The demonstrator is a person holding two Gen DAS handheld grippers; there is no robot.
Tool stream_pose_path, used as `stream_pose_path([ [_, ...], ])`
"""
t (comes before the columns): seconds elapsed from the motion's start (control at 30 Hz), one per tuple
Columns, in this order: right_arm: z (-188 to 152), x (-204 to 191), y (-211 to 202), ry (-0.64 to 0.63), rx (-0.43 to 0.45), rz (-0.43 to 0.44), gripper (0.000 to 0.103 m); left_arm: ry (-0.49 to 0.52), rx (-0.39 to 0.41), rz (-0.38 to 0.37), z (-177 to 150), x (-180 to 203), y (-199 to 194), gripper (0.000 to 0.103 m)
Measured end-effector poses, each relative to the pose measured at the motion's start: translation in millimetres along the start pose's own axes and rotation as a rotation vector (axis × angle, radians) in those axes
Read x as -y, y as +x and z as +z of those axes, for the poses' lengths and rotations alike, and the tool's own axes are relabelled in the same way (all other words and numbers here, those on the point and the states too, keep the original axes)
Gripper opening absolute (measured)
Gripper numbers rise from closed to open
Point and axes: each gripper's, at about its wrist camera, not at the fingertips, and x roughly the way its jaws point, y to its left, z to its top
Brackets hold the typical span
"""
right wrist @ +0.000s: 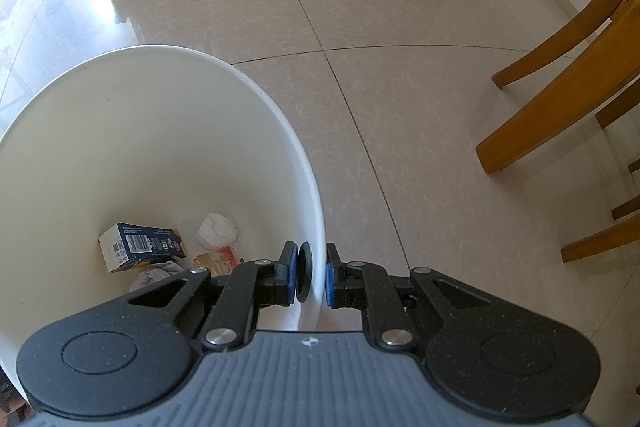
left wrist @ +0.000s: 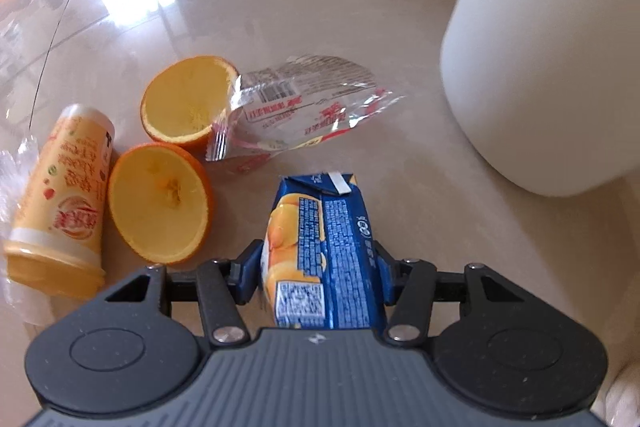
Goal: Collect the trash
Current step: 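Carry the carton over the wastebasket and open the left gripper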
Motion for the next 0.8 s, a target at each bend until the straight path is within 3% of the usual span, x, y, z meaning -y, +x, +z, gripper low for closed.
stream_pose_path([
  [0.33, -0.5, -0.9, -0.3, 0.004, -0.001, 0.004, 0.015, 0.038, 0.073, -0.034, 30.5, -11.0, -52.6, 0.054],
  [0.53, 0.3, -1.6, -0.2, 0.002, -0.002, 0.004, 0.015, 0.041, 0.163, -0.074, 68.6, -12.5, -106.5, 0.054],
  [0.8, 1.5, -1.5, 0.4, 0.008, -0.005, 0.006, 0.016, 0.16, 0.262, -0.112, 128.5, 1.4, -187.1, 0.054],
])
